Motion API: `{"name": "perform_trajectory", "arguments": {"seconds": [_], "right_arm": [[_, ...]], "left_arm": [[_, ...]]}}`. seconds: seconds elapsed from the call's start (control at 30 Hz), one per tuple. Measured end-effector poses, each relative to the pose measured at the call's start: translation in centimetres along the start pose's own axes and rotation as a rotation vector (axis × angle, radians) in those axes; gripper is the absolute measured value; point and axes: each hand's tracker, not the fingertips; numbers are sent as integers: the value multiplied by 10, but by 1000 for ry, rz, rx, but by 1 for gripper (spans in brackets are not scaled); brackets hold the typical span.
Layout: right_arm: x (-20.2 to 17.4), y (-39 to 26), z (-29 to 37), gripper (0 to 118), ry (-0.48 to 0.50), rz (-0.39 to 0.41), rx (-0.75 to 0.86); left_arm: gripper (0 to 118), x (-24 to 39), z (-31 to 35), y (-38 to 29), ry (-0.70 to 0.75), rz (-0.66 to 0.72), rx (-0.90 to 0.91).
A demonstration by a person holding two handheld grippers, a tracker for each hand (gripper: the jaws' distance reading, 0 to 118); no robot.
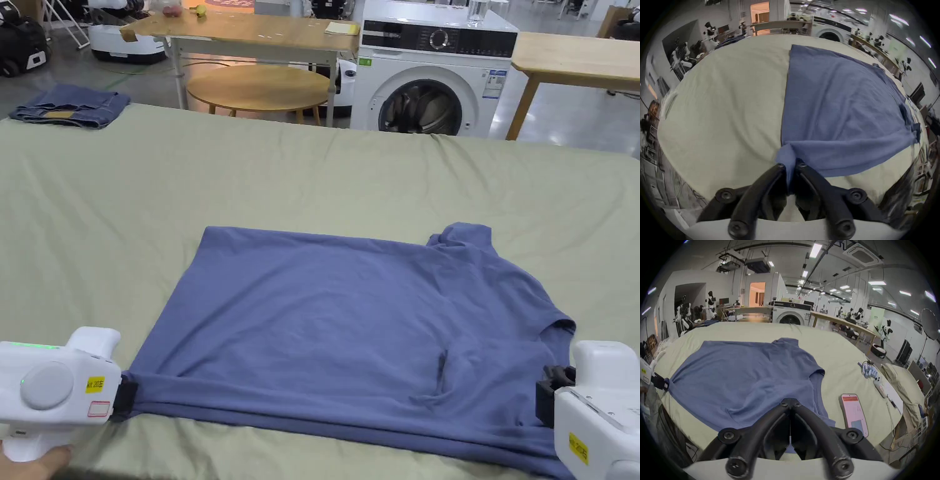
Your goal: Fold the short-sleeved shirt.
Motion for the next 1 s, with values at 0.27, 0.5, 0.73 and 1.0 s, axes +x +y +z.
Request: {"name": "perform_trajectory", "arguments": {"seconds": [0.27,0.5,0.73,1.0], "right_arm": [[51,-12,-13,28,2,-76,-189],[62,-41,-44,66,77,-118,-386],[55,-43,-48,36,96,-105,-386],[58,-4,-24,3,144,-163,-260]], "left_arm": [[0,-3,11,-3,-31,-3,21],[0,-3,11,-4,-32,0,25],[0,-4,16,-5,-38,5,35],[0,-7,49,20,-65,32,177]]}}
